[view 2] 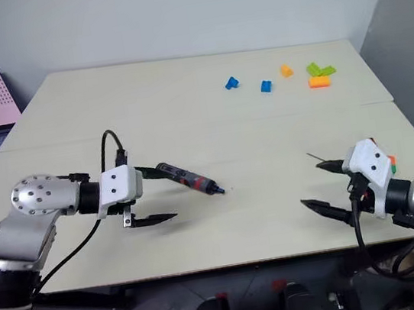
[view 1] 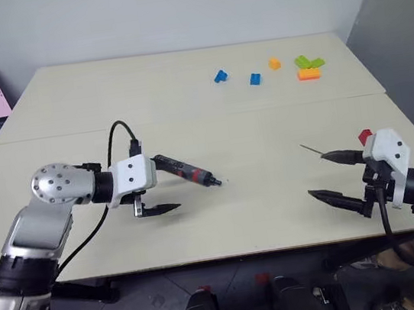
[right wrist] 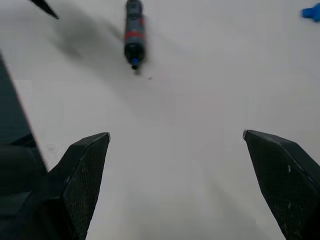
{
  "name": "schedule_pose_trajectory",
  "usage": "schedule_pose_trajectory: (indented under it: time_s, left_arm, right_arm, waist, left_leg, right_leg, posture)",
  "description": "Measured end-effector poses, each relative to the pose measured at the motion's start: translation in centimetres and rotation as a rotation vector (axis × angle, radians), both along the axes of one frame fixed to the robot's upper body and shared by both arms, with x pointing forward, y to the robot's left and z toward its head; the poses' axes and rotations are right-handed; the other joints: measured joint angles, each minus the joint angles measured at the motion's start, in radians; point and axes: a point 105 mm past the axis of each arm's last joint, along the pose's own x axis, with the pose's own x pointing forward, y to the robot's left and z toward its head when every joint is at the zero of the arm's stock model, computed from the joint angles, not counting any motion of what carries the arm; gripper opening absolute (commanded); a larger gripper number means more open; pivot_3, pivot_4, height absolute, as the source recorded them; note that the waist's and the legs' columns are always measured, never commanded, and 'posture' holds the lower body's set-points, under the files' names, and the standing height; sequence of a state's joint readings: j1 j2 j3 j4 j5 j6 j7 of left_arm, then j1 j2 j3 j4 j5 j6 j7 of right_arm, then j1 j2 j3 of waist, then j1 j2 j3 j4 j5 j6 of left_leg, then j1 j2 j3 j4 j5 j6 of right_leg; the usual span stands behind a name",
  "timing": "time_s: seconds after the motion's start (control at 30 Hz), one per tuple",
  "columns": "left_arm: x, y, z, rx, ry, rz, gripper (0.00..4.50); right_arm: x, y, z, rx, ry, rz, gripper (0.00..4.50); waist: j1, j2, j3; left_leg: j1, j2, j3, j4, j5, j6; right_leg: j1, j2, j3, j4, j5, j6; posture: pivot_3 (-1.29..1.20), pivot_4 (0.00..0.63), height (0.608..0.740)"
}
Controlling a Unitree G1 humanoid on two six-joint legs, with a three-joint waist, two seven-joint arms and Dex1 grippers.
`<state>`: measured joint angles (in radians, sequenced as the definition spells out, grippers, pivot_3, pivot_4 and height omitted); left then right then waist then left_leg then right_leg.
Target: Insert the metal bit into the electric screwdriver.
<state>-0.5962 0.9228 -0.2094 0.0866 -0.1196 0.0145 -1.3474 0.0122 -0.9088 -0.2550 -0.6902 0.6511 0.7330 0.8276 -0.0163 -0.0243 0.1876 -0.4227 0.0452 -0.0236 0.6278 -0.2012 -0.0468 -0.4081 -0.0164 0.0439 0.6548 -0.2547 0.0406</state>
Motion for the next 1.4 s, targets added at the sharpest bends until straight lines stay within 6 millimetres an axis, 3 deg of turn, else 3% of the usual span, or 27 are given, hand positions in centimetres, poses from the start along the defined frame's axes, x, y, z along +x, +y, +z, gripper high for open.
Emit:
schedule_pose_trajectory:
  time_s: [0.13, 0.43, 0.83, 1.07, 1.2, 1.4]
  left_arm:
    - [1.3, -1.5, 0.9, 0.094, -0.029, -0.101, 4.5]
    - [3.5, -4.5, -0.9, 0.312, 0.017, -0.282, 4.5]
    - [5.9, -6.5, -3.3, 0.437, 0.038, -0.311, 4.5]
    - [6.6, -7.9, -3.6, 0.448, 0.031, -0.304, 4.5]
    - [6.8, -8.2, -3.7, 0.458, 0.03, -0.3, 3.87]
    - [6.8, -8.1, -4.1, 0.483, 0.024, -0.32, 2.56]
  right_arm:
    - [-0.3, 1.4, -0.2, 0.022, 0.021, 0.046, 4.49]
    - [-1.6, 2.0, -0.7, 0.044, 0.061, 0.059, 4.49]
    - [-2.8, 1.4, 0.0, 0.061, 0.044, 0.005, 4.49]
    - [-3.0, 1.4, -0.2, 0.065, 0.051, -0.008, 4.49]
    - [-3.1, 1.3, -0.4, 0.065, 0.058, -0.013, 4.5]
    - [-3.1, 1.2, -0.4, 0.062, 0.06, -0.019, 4.5]
  waist:
    - [0.006, 0.0, 0.0]
    - [0.011, -0.001, 0.0]
    - [0.008, -0.001, 0.0]
    - [0.007, -0.001, 0.001]
    - [0.008, -0.001, 0.0]
    - [0.008, -0.001, 0.0]
  left_leg:
    - [-0.002, 0.0, 0.001, 0.0, 0.0, 0.0]
    - [-0.003, 0.0, -0.001, 0.002, 0.0, 0.0]
    - [-0.003, 0.0, -0.002, 0.002, 0.0, 0.0]
    - [-0.003, 0.0, -0.002, 0.002, 0.0, 0.0]
    - [-0.002, 0.0, -0.002, 0.002, 0.0, 0.0]
    - [0.002, 0.0, -0.002, 0.003, 0.0, 0.0]
  right_leg:
    - [-0.002, 0.0, 0.001, 0.0, 0.0, 0.001]
    - [-0.002, 0.002, 0.001, 0.002, 0.0, 0.002]
    - [-0.002, 0.003, 0.001, 0.003, 0.003, 0.007]
    - [-0.002, 0.003, 0.001, 0.003, 0.003, 0.007]
    - [-0.001, 0.003, 0.001, 0.004, 0.003, 0.007]
    - [0.002, 0.003, 0.001, 0.005, 0.001, 0.002]
  posture:
    - [0.0, 0.15, 0.74]
    - [0.0, 0.15, 0.74]
    - [0.0, 0.15, 0.74]
    - [0.0, 0.15, 0.74]
    - [0.0, 0.15, 0.74]
    - [0.0, 0.15, 0.74]
